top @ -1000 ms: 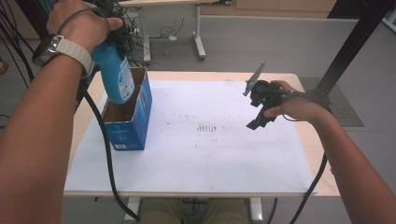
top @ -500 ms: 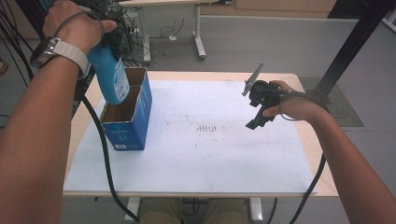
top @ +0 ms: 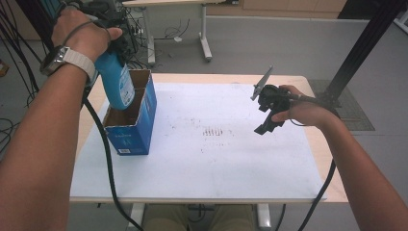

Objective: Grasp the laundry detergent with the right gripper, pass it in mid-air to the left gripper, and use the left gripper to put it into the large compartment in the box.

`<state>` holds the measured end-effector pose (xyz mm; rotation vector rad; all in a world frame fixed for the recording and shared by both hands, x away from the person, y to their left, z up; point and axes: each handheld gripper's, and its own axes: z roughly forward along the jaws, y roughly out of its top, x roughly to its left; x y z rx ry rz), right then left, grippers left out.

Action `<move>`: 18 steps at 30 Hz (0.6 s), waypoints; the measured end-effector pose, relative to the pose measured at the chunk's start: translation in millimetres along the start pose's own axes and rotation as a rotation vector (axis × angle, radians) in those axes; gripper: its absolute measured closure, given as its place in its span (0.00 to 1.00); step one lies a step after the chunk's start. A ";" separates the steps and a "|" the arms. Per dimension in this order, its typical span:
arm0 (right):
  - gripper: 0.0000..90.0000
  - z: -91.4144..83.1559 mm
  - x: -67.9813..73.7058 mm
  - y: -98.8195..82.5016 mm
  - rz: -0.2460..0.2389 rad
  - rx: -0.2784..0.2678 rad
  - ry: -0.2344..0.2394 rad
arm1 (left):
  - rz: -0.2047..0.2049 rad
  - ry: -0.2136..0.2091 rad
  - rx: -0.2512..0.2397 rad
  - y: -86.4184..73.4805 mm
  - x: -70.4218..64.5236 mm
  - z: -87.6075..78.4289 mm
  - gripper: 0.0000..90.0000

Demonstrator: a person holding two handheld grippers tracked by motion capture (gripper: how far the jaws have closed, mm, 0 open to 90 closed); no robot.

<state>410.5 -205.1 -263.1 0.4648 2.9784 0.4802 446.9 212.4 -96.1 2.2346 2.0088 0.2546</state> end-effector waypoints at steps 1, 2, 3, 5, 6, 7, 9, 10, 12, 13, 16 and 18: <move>0.12 0.4 0.1 0.2 0.002 -0.002 0.000 | 0.000 0.002 -0.003 -0.1 0.3 2.1 0.42; 0.11 0.4 -0.1 0.7 -0.002 -0.003 0.000 | -0.002 0.005 -0.003 -0.2 0.6 3.9 0.42; 0.11 0.7 -0.1 1.2 -0.002 -0.003 0.001 | 0.001 0.007 -0.004 -0.3 1.3 5.7 0.42; 0.11 1.2 0.3 2.2 -0.002 -0.007 0.002 | 0.002 0.008 -0.007 -0.8 2.2 9.0 0.42; 0.11 1.4 0.4 2.6 -0.001 -0.007 0.001 | 0.002 0.008 -0.012 -1.1 2.6 10.6 0.42; 0.11 1.5 0.2 2.8 -0.001 -0.009 0.000 | 0.002 0.007 -0.016 -1.4 3.1 12.0 0.42; 0.11 1.2 0.0 3.0 -0.003 -0.004 -0.001 | 0.005 0.008 -0.016 -2.0 4.1 16.8 0.42; 0.11 1.2 0.0 3.0 0.001 -0.004 0.000 | 0.003 0.007 -0.017 -2.1 4.4 18.8 0.42; 0.11 1.3 -0.1 3.0 0.002 -0.004 -0.002 | 0.004 0.005 -0.017 -2.4 4.8 22.9 0.42; 0.11 1.5 0.1 3.0 0.003 -0.006 -0.001 | 0.002 0.004 -0.020 -2.7 4.7 24.9 0.42; 0.11 2.5 -0.1 3.0 0.003 0.001 -0.001 | 0.004 0.001 -0.018 -2.7 4.7 30.3 0.42; 0.11 2.8 -0.2 3.0 0.003 0.002 0.000 | 0.001 -0.002 -0.019 -2.8 4.8 32.8 0.42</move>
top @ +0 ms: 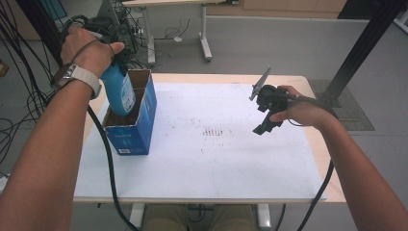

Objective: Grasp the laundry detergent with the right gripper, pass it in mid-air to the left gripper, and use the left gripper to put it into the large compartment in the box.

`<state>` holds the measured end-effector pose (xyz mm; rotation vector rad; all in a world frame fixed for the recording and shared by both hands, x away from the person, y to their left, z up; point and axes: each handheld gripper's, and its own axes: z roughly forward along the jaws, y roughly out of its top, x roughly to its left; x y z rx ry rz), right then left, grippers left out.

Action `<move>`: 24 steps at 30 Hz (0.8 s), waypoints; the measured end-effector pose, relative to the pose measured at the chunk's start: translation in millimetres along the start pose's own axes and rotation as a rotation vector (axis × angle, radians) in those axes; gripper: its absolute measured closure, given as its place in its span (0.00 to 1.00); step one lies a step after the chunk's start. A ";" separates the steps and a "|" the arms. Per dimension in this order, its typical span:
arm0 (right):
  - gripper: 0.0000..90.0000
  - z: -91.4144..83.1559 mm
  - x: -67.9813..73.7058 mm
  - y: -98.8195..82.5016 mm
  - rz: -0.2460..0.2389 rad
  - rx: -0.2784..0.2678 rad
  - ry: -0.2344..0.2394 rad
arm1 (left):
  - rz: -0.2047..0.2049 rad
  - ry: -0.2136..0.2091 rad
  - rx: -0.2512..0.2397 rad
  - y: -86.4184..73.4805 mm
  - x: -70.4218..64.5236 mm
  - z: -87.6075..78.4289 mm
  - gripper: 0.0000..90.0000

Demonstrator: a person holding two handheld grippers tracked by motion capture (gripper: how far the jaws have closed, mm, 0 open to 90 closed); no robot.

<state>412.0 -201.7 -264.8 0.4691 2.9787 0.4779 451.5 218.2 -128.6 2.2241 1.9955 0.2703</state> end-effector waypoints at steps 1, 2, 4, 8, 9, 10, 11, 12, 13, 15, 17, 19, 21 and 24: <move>0.11 0.5 0.1 0.0 0.001 -0.002 0.000 | 0.004 0.001 0.002 0.1 0.3 1.1 0.42; 0.11 0.9 0.2 0.0 0.003 -0.003 0.001 | 0.003 0.000 0.001 -0.1 0.3 3.1 0.42; 0.11 1.6 0.2 0.0 0.000 0.000 0.001 | 0.008 0.001 0.002 -0.2 0.7 7.4 0.42; 0.11 3.4 0.0 -0.1 0.005 0.004 0.005 | 0.006 0.001 0.008 -0.7 1.9 15.6 0.42; 0.11 4.3 -0.1 -0.1 0.005 0.004 0.006 | 0.002 0.002 0.008 -1.0 2.4 18.6 0.42; 0.11 5.2 0.0 0.0 0.006 0.001 0.007 | -0.005 0.002 0.003 -1.5 2.3 20.8 0.42; 0.11 5.8 0.1 0.0 0.008 0.000 0.008 | -0.003 0.004 0.003 -1.6 2.7 22.5 0.42; 0.11 6.3 0.0 0.1 0.007 0.001 0.009 | -0.002 0.007 0.003 -1.8 2.3 24.7 0.42; 0.11 7.0 -0.2 0.0 0.007 0.002 0.010 | 0.000 0.009 0.003 -2.0 2.4 26.3 0.42; 0.11 7.9 -0.6 -0.1 0.008 0.009 0.010 | 0.003 0.009 0.003 -2.2 2.8 30.2 0.42; 0.11 8.3 -0.9 -0.1 0.012 0.009 0.010 | 0.001 0.004 0.005 -2.6 3.0 34.3 0.42; 0.11 8.6 -1.3 0.1 0.011 0.007 0.011 | -0.003 0.000 0.006 -3.1 3.3 37.9 0.42; 0.11 9.0 -1.1 0.7 0.012 0.010 0.011 | 0.003 0.003 0.005 -3.3 3.0 41.7 0.42; 0.11 10.0 -1.1 0.9 0.014 0.013 0.012 | 0.002 -0.001 -0.001 -4.0 3.0 46.7 0.42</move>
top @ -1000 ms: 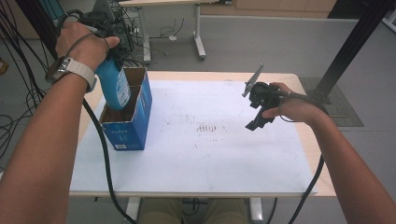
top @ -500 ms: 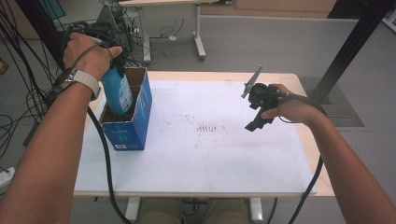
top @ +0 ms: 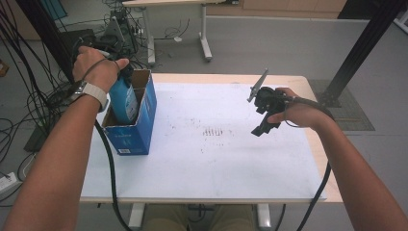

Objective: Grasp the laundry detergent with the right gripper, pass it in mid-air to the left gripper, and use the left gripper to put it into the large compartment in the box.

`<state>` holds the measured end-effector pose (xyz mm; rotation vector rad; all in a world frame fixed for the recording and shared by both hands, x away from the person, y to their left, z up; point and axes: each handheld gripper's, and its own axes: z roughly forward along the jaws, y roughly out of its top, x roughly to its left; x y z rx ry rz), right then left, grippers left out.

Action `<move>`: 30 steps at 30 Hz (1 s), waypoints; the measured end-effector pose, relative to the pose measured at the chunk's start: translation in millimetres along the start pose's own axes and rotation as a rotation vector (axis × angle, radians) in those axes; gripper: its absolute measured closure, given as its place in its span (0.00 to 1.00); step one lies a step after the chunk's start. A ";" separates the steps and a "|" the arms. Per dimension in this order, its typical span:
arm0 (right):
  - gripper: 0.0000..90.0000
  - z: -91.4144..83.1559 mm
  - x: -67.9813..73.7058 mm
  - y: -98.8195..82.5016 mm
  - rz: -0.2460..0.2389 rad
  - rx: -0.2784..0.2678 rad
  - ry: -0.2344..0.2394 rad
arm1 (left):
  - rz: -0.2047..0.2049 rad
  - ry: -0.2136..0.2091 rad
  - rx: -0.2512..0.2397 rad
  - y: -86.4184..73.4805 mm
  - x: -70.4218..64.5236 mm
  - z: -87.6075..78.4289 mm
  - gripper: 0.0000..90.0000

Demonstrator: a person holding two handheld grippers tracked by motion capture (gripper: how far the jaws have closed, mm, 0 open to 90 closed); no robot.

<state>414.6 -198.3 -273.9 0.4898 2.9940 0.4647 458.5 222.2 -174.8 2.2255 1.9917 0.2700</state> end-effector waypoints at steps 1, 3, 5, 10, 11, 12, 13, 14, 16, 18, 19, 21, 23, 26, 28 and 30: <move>0.11 0.4 0.0 0.0 0.000 0.001 0.000 | -0.003 -0.003 -0.002 -0.4 -0.3 1.9 0.42; 0.11 1.4 -0.1 0.1 0.001 0.000 0.001 | 0.002 -0.007 0.000 -0.7 -0.1 5.7 0.42; 0.11 2.2 0.1 0.1 0.006 -0.002 0.002 | 0.001 -0.009 -0.003 -1.1 0.0 8.8 0.42; 0.11 3.7 -0.5 0.0 0.007 0.000 0.006 | 0.003 -0.006 -0.003 -1.9 0.6 15.5 0.42; 0.11 3.8 -0.6 0.0 0.005 0.002 0.004 | 0.005 -0.004 0.004 -1.9 0.9 17.0 0.42; 0.11 3.9 -0.5 0.0 0.008 0.001 0.003 | 0.003 -0.005 0.006 -2.1 0.8 18.5 0.42; 0.11 4.0 -0.7 -0.2 0.009 0.000 0.002 | 0.001 -0.006 0.005 -2.4 1.1 20.0 0.42; 0.11 4.2 -0.8 -0.5 0.008 0.001 0.001 | 0.000 -0.006 0.006 -2.6 1.4 21.5 0.42; 0.11 4.8 -0.6 -1.0 0.011 0.001 0.003 | -0.001 -0.007 0.003 -3.0 1.1 24.1 0.42; 0.11 5.4 -0.3 -1.6 0.015 0.001 0.007 | 0.004 -0.006 0.010 -3.2 0.8 26.8 0.42; 0.11 5.6 -0.4 -1.8 0.014 0.002 0.005 | 0.007 -0.005 0.008 -3.4 0.6 28.7 0.42; 0.11 6.1 -0.5 -2.2 0.017 0.001 0.006 | 0.008 -0.006 0.013 -3.5 0.2 32.0 0.42; 0.11 6.8 -0.2 -2.4 0.017 0.003 0.007 | 0.010 -0.005 0.013 -3.8 0.0 34.7 0.42; 0.11 7.6 -0.1 -3.4 0.020 0.001 0.008 | 0.010 -0.001 0.010 -4.3 -0.4 39.0 0.42; 0.11 8.1 -0.6 -4.6 0.023 0.001 0.010 | 0.012 0.002 0.001 -4.5 -0.3 40.5 0.42; 0.11 8.8 -0.8 -5.5 0.025 0.000 0.009 | 0.012 0.000 -0.002 -4.8 -0.1 42.6 0.42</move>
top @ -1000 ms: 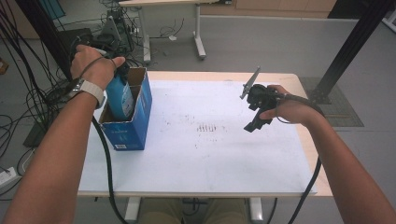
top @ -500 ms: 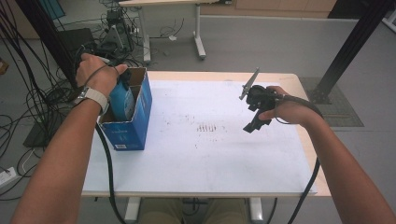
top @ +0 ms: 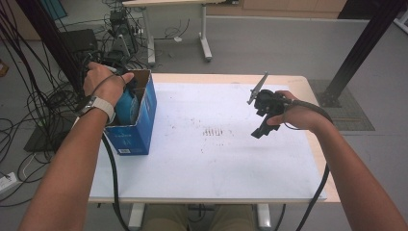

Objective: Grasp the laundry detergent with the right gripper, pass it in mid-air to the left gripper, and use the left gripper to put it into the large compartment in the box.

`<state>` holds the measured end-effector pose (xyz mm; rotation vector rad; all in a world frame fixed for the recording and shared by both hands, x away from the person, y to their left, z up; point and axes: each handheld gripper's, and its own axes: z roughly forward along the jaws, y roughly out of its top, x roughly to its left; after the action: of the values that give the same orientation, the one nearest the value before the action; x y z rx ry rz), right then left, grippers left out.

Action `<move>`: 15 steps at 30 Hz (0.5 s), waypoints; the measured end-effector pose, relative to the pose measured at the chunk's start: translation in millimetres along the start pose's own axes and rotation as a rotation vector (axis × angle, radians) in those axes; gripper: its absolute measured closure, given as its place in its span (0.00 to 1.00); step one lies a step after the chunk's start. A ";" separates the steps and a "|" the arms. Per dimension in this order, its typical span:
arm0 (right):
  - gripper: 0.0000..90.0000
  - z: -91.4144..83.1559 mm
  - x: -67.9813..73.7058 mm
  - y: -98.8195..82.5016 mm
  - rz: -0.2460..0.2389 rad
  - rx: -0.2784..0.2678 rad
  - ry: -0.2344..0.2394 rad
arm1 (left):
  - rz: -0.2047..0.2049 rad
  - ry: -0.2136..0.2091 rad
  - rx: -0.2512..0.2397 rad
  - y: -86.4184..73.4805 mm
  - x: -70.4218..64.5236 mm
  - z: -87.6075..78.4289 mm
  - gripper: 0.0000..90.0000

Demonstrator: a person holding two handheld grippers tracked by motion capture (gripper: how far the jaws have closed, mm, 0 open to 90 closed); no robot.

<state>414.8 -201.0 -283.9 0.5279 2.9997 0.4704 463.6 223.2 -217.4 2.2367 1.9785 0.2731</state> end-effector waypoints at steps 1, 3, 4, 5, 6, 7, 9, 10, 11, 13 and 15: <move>0.11 0.3 -0.2 -0.3 -0.001 0.001 0.000 | -0.001 -0.002 0.003 -0.1 0.2 1.5 0.42; 0.11 0.4 -0.1 -0.4 0.002 0.002 0.001 | -0.001 -0.002 0.003 -0.5 0.2 4.0 0.42; 0.11 0.4 -0.1 -0.3 0.003 0.002 0.001 | -0.003 -0.004 0.004 -0.7 0.2 5.5 0.42; 0.11 0.2 -0.2 0.1 0.001 0.004 0.001 | -0.005 -0.004 0.001 -1.0 0.1 7.4 0.42; 0.11 0.2 -0.2 0.5 0.000 0.004 0.001 | -0.005 -0.003 0.001 -1.2 0.2 8.5 0.42; 0.11 0.4 -0.2 0.8 0.000 0.001 0.000 | -0.007 -0.005 0.005 -1.4 0.5 10.0 0.42; 0.11 0.4 -0.1 1.6 -0.002 0.005 0.002 | -0.006 -0.004 0.004 -2.1 1.2 12.7 0.42; 0.11 0.8 0.0 1.8 -0.001 0.005 0.002 | -0.005 -0.003 0.009 -2.2 1.5 14.1 0.42; 0.11 1.1 0.0 1.9 -0.002 0.007 0.003 | -0.002 -0.001 0.013 -2.5 1.2 16.0 0.42; 0.11 2.1 -0.1 2.2 0.000 0.010 0.005 | -0.004 0.001 0.009 -3.5 1.4 19.4 0.42; 0.11 3.4 -0.1 2.6 0.001 0.009 0.007 | -0.005 -0.003 0.016 -4.3 1.9 24.1 0.42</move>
<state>416.1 -197.8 -286.4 0.5291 3.0098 0.4599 465.1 226.0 -241.8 2.2403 1.9920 0.2545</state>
